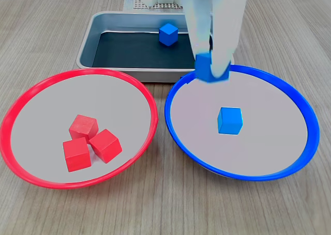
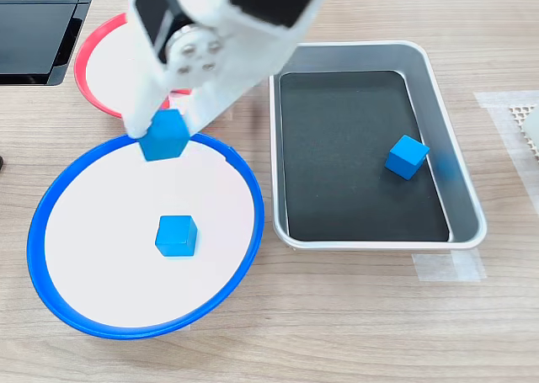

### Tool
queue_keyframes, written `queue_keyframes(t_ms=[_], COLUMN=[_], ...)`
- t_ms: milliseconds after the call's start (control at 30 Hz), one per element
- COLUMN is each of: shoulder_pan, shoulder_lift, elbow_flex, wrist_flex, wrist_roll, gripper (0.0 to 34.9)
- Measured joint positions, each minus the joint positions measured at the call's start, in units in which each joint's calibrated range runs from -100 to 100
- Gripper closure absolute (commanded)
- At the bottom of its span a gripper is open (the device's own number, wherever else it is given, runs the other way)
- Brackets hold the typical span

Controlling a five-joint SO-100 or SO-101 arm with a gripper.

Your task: Resolve any anomalies and move all blocks to matching dishes

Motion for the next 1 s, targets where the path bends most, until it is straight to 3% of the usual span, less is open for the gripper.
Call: queue_keyframes(t_ms=[133,200,300,333,433,533,667,700,867,1000], shoulder_pan=[-1.2,-0.8,0.4,0.4,0.3,0.3,1.2,2.4,6.6,9.2], shoulder_lift=[5.7,7.5,9.9,10.1,10.2,9.6,6.5,1.8,-12.7,-24.0], elbow_flex=[-1.3,-1.9,-2.2,-2.2,-2.2,-0.8,1.3,3.7,13.9,28.1], wrist_flex=[-6.1,-8.3,-9.5,-9.8,-9.8,-9.1,-6.8,-0.8,12.3,13.6], wrist_roll=[0.1,0.1,0.9,1.2,1.9,2.0,1.8,1.5,1.9,3.3], gripper=[33.4,26.4,19.7,19.2,20.1,24.2,26.2,26.3,26.8,24.9])
